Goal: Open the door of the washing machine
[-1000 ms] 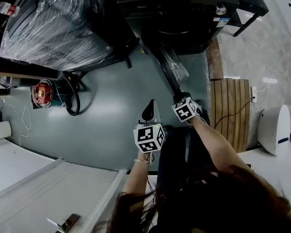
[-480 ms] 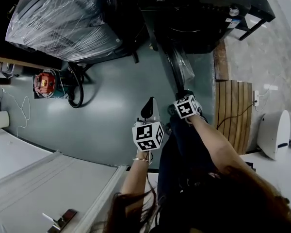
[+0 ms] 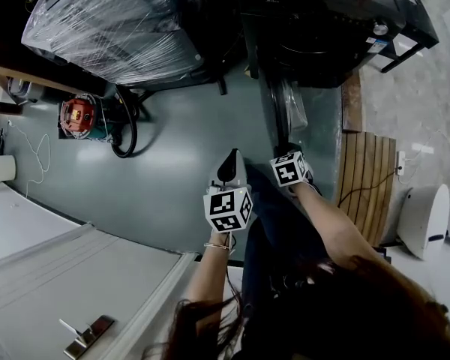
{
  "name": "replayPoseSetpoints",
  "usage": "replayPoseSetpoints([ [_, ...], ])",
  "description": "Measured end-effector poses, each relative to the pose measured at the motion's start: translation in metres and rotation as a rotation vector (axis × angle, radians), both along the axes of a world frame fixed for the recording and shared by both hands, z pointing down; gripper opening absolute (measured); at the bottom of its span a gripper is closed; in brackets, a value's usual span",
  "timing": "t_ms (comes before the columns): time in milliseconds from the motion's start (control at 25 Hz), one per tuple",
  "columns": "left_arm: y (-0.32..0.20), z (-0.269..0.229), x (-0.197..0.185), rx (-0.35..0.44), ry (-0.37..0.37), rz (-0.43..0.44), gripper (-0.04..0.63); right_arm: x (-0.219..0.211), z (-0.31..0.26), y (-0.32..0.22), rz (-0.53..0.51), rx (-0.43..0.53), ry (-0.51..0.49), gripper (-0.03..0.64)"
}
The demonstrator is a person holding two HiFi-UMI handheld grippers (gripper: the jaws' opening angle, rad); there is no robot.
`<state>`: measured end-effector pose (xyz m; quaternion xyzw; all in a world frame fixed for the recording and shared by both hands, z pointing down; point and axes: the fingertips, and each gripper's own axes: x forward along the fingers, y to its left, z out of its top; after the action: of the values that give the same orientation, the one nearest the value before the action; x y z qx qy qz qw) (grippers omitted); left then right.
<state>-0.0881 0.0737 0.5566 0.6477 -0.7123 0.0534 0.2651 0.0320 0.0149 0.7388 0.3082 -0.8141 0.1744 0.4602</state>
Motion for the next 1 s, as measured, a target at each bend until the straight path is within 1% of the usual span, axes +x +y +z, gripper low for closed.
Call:
replayPoseSetpoints([
  [240, -0.006, -0.001, -0.01, 0.01, -0.009, 0.012, 0.012, -0.006, -0.001, 0.003, 0.041, 0.018, 0.0, 0.083],
  [440, -0.011, -0.003, -0.021, 0.019, -0.018, 0.043, 0.012, -0.015, -0.001, 0.008, 0.078, 0.019, -0.006, 0.083],
  [640, -0.016, -0.004, -0.043, 0.019, -0.011, 0.074, 0.012, -0.027, -0.002, 0.01, 0.127, 0.03, 0.005, 0.08],
  [840, -0.022, 0.0, -0.067, 0.011, 0.001, 0.101, 0.012, -0.039, -0.001, 0.017, 0.177, 0.038, -0.005, 0.078],
  [1000, -0.029, 0.003, -0.087, 0.002, 0.006, 0.134, 0.012, -0.057, -0.002, 0.018, 0.214, 0.044, -0.007, 0.078],
])
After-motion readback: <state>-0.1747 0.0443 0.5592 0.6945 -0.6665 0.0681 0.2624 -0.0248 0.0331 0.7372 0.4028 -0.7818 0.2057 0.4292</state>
